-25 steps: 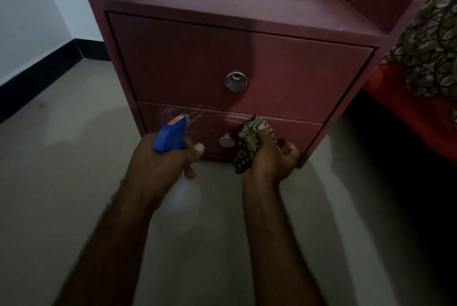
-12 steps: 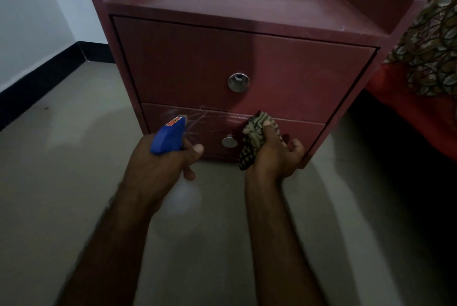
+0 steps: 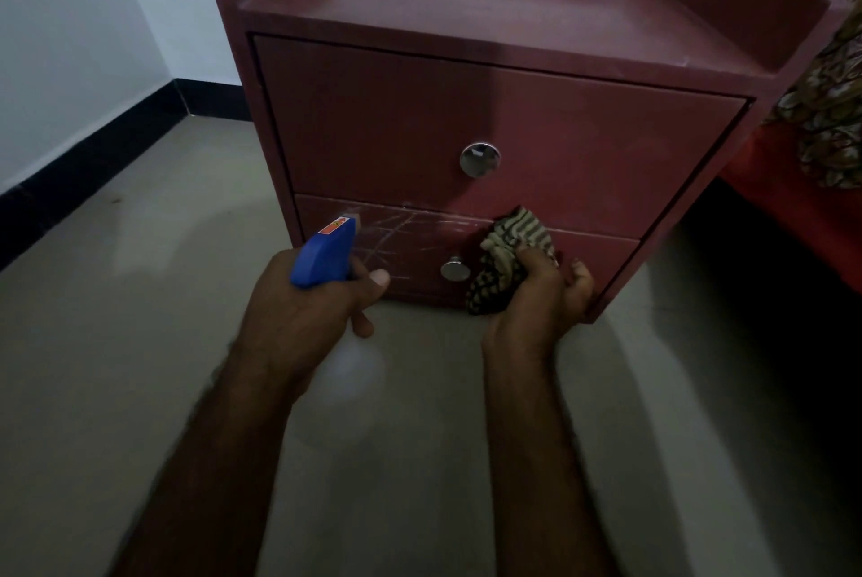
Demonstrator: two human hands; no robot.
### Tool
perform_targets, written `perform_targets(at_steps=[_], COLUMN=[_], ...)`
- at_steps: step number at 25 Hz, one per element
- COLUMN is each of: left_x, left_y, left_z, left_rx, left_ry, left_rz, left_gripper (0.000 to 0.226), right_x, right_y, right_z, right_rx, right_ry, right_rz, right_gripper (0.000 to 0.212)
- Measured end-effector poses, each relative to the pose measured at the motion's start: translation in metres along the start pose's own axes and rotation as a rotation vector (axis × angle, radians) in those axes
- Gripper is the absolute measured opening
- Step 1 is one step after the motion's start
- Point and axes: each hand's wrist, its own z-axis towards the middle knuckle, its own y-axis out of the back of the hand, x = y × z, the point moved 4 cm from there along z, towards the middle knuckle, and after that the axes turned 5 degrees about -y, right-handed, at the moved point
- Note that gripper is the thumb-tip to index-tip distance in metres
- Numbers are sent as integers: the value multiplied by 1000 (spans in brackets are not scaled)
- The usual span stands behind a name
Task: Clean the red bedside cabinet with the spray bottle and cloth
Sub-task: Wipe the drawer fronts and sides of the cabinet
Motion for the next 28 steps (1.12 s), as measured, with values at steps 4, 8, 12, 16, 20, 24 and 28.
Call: perform_targets(at_steps=[4, 8, 12, 16, 20, 24, 28], left_x=[-2, -5, -6, -8, -8, -5, -1], left_y=[4, 6, 4, -1, -3, -4, -8], left_z=[0, 1, 0, -1, -1, 2, 3], left_rx=[-4, -13, -13, -12, -9, -4, -5], left_ry=[2, -11, -8, -9, -5, 1, 5], left_rz=[12, 20, 34, 34, 38, 35, 34], left_gripper=[9, 15, 16, 15, 16, 15, 16], right_x=[-1, 11, 27, 52, 48, 35, 30], right_y=[8, 13, 27, 28, 11, 1, -1], right_z=[-1, 2, -11, -19, -17, -17, -18], right_rx=[72, 114, 30, -69, -47, 15, 89], right_ry=[70, 174, 454, 825, 948, 926, 934], right_rz=[-65, -210, -403, -458, -608, -692, -727], right_gripper=[72, 86, 81, 67, 55, 58, 58])
